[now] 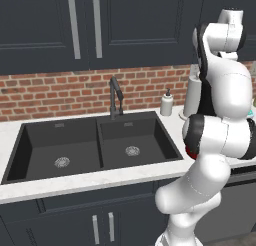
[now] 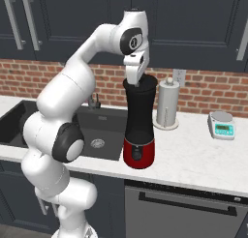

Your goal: Close the lid blender by securely placing the lid on top.

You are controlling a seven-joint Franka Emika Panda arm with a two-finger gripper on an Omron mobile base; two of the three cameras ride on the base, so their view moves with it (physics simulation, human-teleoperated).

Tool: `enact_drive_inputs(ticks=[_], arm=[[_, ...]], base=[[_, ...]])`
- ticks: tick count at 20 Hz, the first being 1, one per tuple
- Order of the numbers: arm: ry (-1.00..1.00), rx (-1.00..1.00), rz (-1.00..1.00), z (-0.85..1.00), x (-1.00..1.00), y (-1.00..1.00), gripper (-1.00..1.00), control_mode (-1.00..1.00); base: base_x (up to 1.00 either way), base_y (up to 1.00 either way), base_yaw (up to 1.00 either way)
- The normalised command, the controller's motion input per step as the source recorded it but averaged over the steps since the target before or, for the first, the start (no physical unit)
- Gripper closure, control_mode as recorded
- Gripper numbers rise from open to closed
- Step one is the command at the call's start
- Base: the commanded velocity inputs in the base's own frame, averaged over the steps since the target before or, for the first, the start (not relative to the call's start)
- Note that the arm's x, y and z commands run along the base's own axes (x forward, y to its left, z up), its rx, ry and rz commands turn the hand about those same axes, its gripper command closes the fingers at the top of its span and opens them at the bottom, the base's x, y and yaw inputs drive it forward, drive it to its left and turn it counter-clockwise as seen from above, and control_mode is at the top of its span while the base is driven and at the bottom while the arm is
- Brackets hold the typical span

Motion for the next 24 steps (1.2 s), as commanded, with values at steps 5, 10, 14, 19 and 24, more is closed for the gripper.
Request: enact_drive_inputs(ticks=[5, 10, 14, 19, 24], arm=[[0.00, -0.04, 0.00, -0.41, -0.01, 0.00, 1.00, -1.00], [0.00, -0.01, 0.00, -0.27, -0.05, 0.00, -1.00, -1.00], [0.00, 0.00, 0.00, -0.04, 0.00, 0.00, -1.00, -1.00], [0.00, 0.00, 0.00, 0.00, 0.00, 0.00, -1.00, -1.00], [0.00, 0.00, 0.00, 0.00, -0.07, 0.00, -1.00, -1.00]], base=[[0.00, 0.00, 0.00], [0.00, 0.00, 0.00], [0.00, 0.00, 0.00], [0.00, 0.00, 0.00], [0.00, 0.00, 0.00]])
